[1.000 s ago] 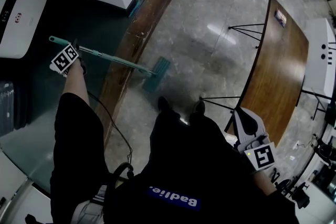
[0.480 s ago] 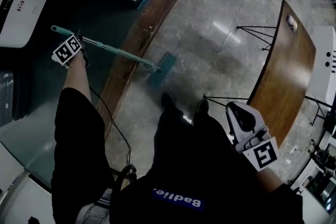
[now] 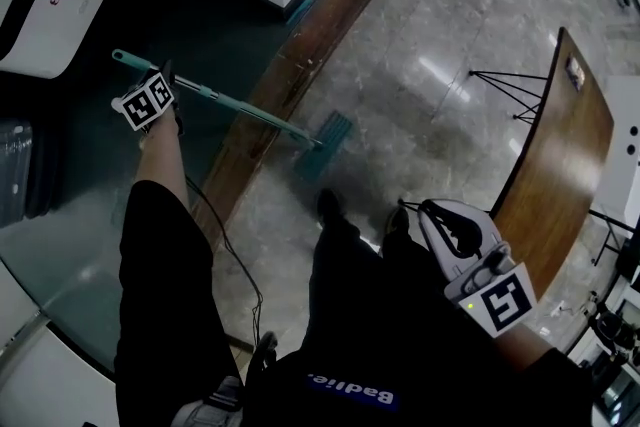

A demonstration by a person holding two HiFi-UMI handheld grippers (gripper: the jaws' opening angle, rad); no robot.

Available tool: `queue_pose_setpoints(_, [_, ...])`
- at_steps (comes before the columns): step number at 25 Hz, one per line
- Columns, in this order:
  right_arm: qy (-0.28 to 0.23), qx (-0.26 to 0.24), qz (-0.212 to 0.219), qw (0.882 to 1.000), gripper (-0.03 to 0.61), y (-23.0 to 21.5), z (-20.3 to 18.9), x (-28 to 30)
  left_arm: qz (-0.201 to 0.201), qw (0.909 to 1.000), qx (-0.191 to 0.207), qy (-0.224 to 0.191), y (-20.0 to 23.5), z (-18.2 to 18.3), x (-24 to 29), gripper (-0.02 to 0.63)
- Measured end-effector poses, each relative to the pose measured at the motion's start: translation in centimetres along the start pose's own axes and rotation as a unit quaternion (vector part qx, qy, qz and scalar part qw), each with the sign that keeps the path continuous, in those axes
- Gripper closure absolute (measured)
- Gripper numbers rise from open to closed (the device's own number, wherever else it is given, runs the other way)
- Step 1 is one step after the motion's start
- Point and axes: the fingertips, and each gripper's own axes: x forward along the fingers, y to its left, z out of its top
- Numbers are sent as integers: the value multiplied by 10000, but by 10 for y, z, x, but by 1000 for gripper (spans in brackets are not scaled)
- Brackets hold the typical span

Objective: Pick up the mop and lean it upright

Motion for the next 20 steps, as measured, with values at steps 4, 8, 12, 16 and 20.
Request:
queue_pose_setpoints(4, [31,-78,-4,10000,557,-2,3,8,102,9997,165,-130,0,-1,-4,437])
queue_pose_setpoints(8, [77,-91,17,9999,557,-3,2,15,181,9994,249,-153,2,-6,-10,428])
queue_pose_setpoints(12, [53,-116,117,9999,551,4,5,22,213,9993,289,-77,5,-9,-11,414])
queue_pose_setpoints(16, [111,-78,109,9998,549,5,1,21,268,9994,230,9,7,-17,-13,391])
queue_pose_setpoints(20, [122,-61,118,9998,548,7,-2,21,210,9996,163,-46,6,-22,-16,388])
